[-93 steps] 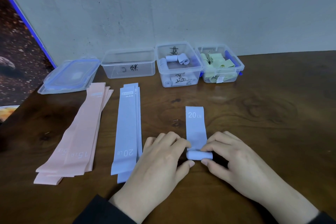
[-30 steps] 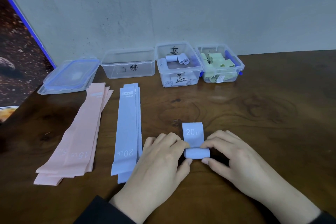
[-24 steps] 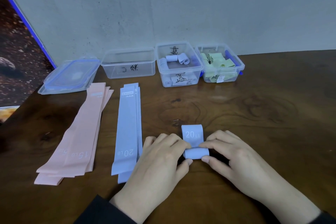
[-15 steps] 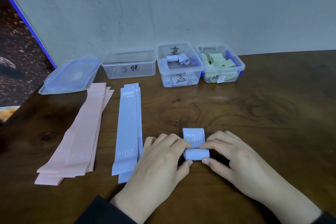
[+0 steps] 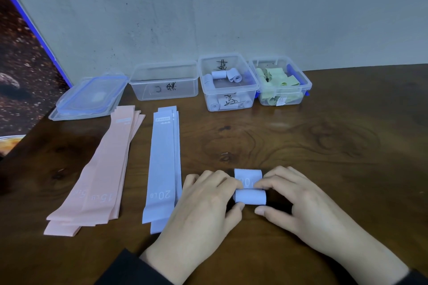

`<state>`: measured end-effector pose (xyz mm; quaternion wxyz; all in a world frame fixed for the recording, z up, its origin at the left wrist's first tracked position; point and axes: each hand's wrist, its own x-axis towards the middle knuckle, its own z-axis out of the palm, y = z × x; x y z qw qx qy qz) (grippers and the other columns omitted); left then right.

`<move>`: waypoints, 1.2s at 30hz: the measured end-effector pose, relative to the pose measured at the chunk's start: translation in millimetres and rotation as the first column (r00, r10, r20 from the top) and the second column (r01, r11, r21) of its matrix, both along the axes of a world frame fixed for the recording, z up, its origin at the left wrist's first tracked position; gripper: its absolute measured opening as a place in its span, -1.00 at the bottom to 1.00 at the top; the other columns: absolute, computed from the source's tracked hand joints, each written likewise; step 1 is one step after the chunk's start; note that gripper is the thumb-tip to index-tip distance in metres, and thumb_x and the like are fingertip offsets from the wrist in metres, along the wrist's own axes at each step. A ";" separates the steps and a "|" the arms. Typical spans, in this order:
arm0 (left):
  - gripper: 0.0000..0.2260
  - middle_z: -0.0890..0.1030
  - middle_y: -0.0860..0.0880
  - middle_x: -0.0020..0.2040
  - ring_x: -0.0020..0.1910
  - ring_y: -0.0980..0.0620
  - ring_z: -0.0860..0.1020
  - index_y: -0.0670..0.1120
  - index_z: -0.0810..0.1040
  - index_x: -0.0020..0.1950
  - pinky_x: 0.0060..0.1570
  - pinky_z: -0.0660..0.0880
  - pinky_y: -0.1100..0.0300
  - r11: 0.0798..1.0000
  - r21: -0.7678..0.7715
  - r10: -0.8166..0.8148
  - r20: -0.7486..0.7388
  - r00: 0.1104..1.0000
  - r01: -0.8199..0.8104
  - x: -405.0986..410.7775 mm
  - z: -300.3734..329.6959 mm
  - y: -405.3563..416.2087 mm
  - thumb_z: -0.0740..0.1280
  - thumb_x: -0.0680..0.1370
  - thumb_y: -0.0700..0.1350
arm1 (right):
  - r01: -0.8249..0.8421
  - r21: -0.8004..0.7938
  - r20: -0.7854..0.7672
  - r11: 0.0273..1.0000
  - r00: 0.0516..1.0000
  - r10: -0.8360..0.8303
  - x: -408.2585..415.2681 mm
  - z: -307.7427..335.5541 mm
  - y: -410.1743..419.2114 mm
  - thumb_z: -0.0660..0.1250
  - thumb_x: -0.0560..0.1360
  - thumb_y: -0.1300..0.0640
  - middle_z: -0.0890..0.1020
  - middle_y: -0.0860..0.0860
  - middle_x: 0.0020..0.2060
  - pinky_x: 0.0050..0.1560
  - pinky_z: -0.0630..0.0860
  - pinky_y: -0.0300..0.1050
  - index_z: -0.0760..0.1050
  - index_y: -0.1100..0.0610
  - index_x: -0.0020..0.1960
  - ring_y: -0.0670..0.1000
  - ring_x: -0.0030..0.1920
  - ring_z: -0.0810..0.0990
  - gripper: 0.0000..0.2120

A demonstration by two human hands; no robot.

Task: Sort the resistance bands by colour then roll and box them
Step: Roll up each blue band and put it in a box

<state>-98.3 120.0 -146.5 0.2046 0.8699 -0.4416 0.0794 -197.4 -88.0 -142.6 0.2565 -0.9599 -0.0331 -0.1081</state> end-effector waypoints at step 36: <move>-0.79 0.40 0.17 0.03 -0.01 0.14 0.41 0.18 0.58 0.12 0.02 0.41 0.08 0.998 -0.022 0.055 0.080 0.995 -0.053 0.0 5.5 -10.4 0.20 0.58 0.09 | 0.020 -0.095 0.150 0.995 0.989 -0.005 10.8 1.9 2.7 0.29 0.60 -0.07 0.45 -0.26 0.00 -0.04 0.52 -0.15 0.62 -0.08 0.11 -0.13 -0.02 0.47 -0.82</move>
